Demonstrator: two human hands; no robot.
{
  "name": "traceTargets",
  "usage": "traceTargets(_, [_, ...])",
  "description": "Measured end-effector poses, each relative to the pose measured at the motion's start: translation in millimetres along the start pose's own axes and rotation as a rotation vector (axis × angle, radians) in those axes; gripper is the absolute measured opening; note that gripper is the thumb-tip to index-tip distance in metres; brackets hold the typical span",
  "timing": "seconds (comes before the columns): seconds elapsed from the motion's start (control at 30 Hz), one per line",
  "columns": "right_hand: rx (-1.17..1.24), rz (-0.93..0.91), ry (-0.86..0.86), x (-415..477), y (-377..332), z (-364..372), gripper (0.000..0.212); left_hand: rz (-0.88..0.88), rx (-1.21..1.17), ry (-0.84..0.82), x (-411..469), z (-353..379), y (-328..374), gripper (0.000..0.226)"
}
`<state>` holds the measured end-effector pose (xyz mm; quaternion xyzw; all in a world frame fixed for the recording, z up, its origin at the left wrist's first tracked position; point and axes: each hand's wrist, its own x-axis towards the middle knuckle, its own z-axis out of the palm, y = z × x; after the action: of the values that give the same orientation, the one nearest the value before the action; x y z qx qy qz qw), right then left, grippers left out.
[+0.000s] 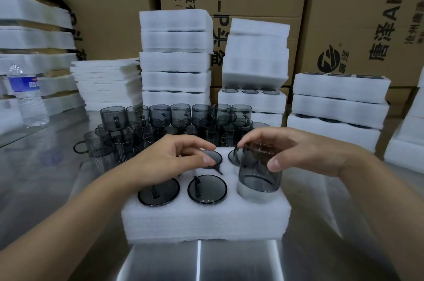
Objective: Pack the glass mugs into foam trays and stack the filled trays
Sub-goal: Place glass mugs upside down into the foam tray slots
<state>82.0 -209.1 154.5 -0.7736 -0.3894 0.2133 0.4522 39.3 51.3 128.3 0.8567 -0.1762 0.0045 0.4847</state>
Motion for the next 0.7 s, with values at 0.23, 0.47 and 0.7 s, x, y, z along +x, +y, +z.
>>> traceTargets(0.23, [-0.095,0.060,-0.070,1.4,-3.4,4.1,0.054,-0.005,0.012,-0.016,-0.2,-0.6,-0.3,0.026])
traceTargets(0.47, [-0.219,0.130,-0.113,1.2,-6.7,7.9,0.053,0.006,0.001,-0.007,-0.1,-0.4,-0.3,0.028])
traceTargets(0.7, [-0.295,-0.012,0.311,16.8,-13.1,25.6,0.045,0.000,0.010,-0.018,1.2,0.0,-1.4,0.022])
